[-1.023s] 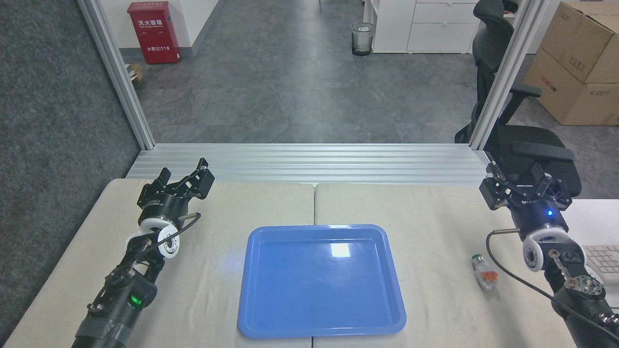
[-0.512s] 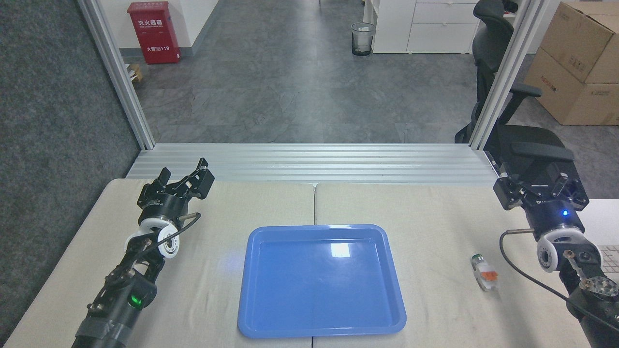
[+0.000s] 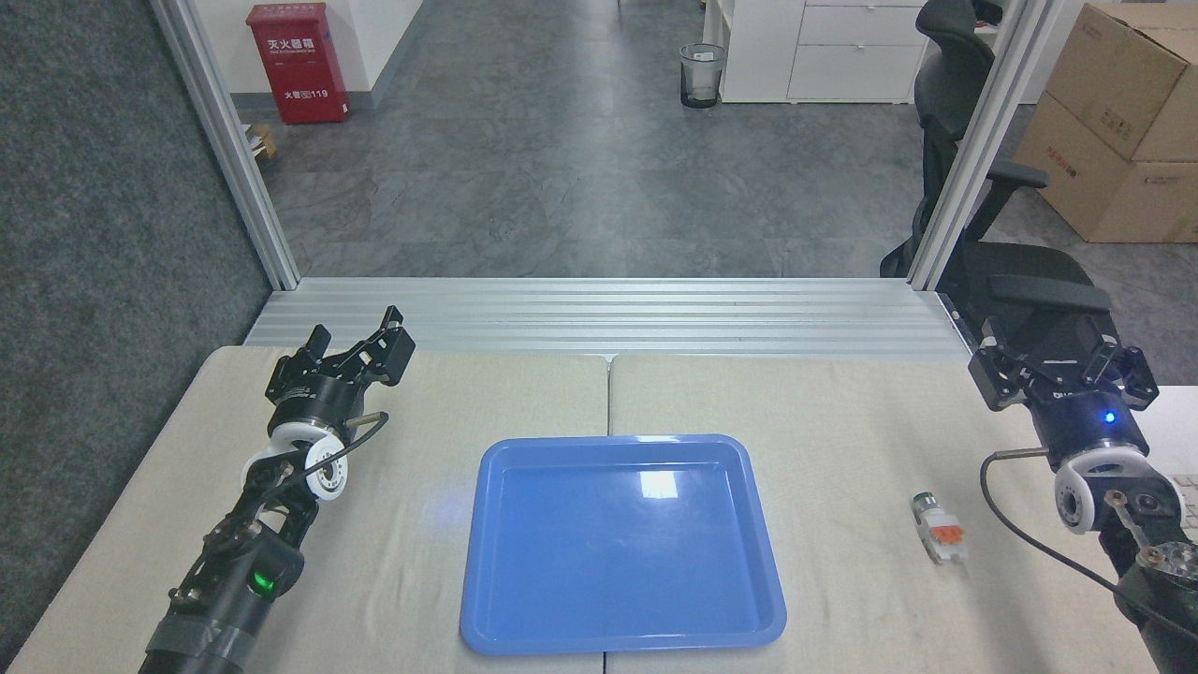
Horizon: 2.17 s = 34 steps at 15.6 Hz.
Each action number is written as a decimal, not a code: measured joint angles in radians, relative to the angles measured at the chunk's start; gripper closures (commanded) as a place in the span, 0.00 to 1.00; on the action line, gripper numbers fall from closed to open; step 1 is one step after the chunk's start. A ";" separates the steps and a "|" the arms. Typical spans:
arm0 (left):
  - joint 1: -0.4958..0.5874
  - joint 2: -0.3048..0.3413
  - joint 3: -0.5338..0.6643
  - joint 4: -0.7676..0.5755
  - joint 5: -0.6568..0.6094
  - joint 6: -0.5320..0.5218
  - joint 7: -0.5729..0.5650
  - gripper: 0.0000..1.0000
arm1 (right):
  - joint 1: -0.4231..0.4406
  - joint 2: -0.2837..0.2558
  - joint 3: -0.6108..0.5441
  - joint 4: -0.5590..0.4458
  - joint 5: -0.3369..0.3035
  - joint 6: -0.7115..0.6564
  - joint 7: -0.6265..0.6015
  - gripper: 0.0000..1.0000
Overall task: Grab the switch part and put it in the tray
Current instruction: 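Lower the open right gripper over the switch part, then close the right gripper on the switch part and lift it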
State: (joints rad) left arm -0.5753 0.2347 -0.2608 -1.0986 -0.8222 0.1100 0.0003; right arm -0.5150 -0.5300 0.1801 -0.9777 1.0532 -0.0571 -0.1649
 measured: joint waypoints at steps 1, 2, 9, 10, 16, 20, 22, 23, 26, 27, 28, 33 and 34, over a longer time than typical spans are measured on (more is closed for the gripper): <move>0.000 0.000 0.000 0.000 0.000 0.000 0.000 0.00 | 0.000 -0.003 0.000 -0.001 0.000 -0.001 0.000 0.01; 0.000 0.000 0.000 0.000 0.000 0.000 0.000 0.00 | 0.001 -0.006 0.000 -0.003 0.000 -0.002 0.000 0.01; 0.000 0.000 0.000 0.000 0.000 0.000 0.000 0.00 | 0.003 -0.036 -0.005 -0.009 -0.006 0.000 0.000 0.01; 0.000 0.000 0.000 0.000 0.000 0.000 0.000 0.00 | 0.003 -0.041 -0.005 -0.010 -0.006 0.002 0.000 0.01; 0.000 0.000 0.000 0.000 0.000 0.000 0.000 0.00 | 0.003 -0.061 -0.009 -0.017 -0.008 0.017 0.001 0.01; 0.000 0.000 0.000 0.000 0.000 0.000 0.000 0.00 | 0.004 -0.073 -0.011 -0.029 -0.008 0.021 0.004 0.01; 0.000 0.000 0.000 0.000 0.000 0.000 0.000 0.00 | 0.018 -0.082 -0.011 -0.040 -0.009 0.022 0.004 0.01; 0.000 0.000 0.000 0.000 0.000 0.000 0.000 0.00 | 0.032 -0.085 -0.012 -0.045 -0.010 0.022 0.005 0.01; 0.000 0.000 0.000 0.000 0.000 0.000 0.000 0.00 | 0.119 -0.081 -0.013 -0.066 -0.012 0.012 0.005 0.00; 0.000 0.000 0.000 0.000 0.000 0.000 0.000 0.00 | 0.152 -0.072 -0.013 -0.072 -0.013 0.004 0.005 0.00; 0.000 0.000 0.000 0.000 0.000 0.000 0.000 0.00 | 0.184 -0.061 -0.013 -0.078 -0.013 -0.002 0.003 0.00; 0.000 0.000 0.000 0.000 0.000 0.000 0.000 0.00 | 0.317 0.013 -0.013 -0.095 -0.012 -0.012 -0.014 0.01; 0.000 0.000 0.000 0.000 0.000 0.000 0.000 0.00 | 0.336 0.027 -0.013 -0.094 -0.011 -0.012 -0.016 0.01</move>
State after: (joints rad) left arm -0.5752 0.2347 -0.2608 -1.0988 -0.8222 0.1100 0.0003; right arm -0.1791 -0.5034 0.1668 -1.0715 1.0421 -0.0692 -0.1808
